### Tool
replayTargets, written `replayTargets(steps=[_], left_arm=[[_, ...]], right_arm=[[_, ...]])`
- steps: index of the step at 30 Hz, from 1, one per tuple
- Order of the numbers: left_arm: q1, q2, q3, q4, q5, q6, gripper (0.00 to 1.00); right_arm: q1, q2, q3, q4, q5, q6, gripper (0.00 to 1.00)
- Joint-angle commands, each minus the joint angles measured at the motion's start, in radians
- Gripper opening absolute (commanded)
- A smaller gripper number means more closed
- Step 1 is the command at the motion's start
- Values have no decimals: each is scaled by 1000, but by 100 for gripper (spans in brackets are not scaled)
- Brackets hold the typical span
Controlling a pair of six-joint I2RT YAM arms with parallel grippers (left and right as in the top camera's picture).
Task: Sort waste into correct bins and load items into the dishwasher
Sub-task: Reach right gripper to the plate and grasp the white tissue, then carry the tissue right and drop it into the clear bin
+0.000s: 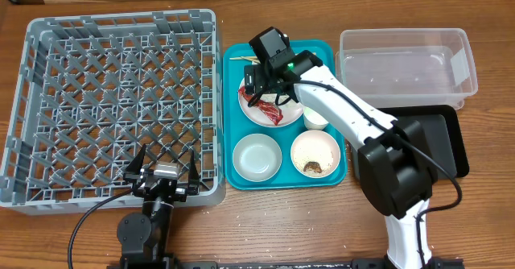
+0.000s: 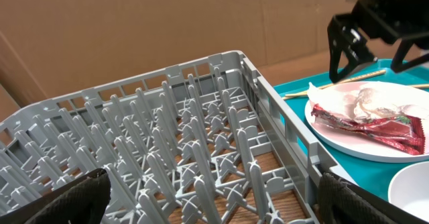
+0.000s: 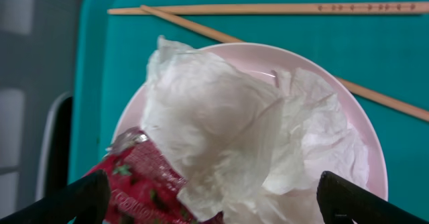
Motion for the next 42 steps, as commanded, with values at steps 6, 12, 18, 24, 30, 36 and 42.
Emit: replayTargets(steps=[6, 12, 18, 24, 30, 36, 42], left_arm=[[5, -5, -6, -1, -6, 8, 100], [5, -5, -6, -1, -6, 8, 100], [5, -5, -6, -1, -6, 8, 100], [5, -5, -6, -1, -6, 8, 100], [5, -5, -6, -1, -6, 8, 100], [5, -5, -6, -1, -6, 8, 100], [5, -5, -6, -1, -6, 8, 100]], right_arm=[[-11, 102, 30, 6, 48, 42, 100], [-11, 139, 30, 6, 40, 62, 100], [-11, 163, 15, -13, 18, 90, 48], [-19, 156, 16, -37, 16, 88, 4], [-72, 55, 127, -148, 15, 77, 4], [-126, -69, 298, -314, 16, 77, 4], [-235, -167, 330, -396, 16, 79, 4]])
